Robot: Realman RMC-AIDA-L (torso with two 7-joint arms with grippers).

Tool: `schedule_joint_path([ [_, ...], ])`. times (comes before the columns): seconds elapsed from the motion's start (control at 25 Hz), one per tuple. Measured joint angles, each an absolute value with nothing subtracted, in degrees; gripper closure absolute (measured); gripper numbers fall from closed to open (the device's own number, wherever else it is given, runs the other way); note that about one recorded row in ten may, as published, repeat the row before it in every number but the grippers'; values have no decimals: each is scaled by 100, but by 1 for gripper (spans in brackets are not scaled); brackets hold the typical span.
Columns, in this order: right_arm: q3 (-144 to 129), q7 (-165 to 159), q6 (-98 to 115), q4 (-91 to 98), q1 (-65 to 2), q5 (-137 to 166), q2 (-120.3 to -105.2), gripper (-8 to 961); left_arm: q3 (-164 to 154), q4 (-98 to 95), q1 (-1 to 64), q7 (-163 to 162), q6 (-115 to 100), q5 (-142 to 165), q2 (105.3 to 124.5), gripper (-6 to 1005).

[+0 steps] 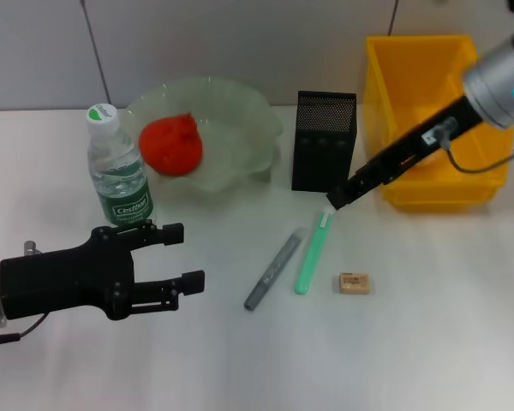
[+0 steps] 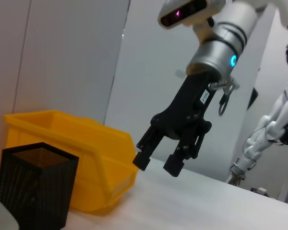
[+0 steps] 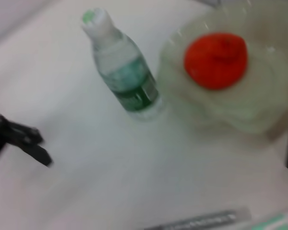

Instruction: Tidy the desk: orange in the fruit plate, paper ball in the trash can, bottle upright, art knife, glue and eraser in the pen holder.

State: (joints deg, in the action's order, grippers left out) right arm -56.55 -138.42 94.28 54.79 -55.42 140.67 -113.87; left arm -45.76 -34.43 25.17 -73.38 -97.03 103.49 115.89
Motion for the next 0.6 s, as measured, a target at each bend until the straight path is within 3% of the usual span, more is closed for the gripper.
schedule_joint_path([
  [0.2,-5773,-14064,9464,5308,-6144,15075,-11598,168,-4578,-3423,2536,-7344,-9599,10329,11591,178],
  [0.24,-5940,-14063,9359,5213,-6245,15287,-11719,168,-4579,-3415,2546,-7345,-9563,10324,11593,178],
  [0.44,-6668,-13982,8689,4966,-6241,15508,-11935,168,-4579,-3410,2556,-7346,-9483,10319,11614,179],
  [0.6,-7143,-13710,8245,4796,-6115,15280,-11956,168,-4580,-3408,2574,-7321,-9431,10321,11624,180],
])
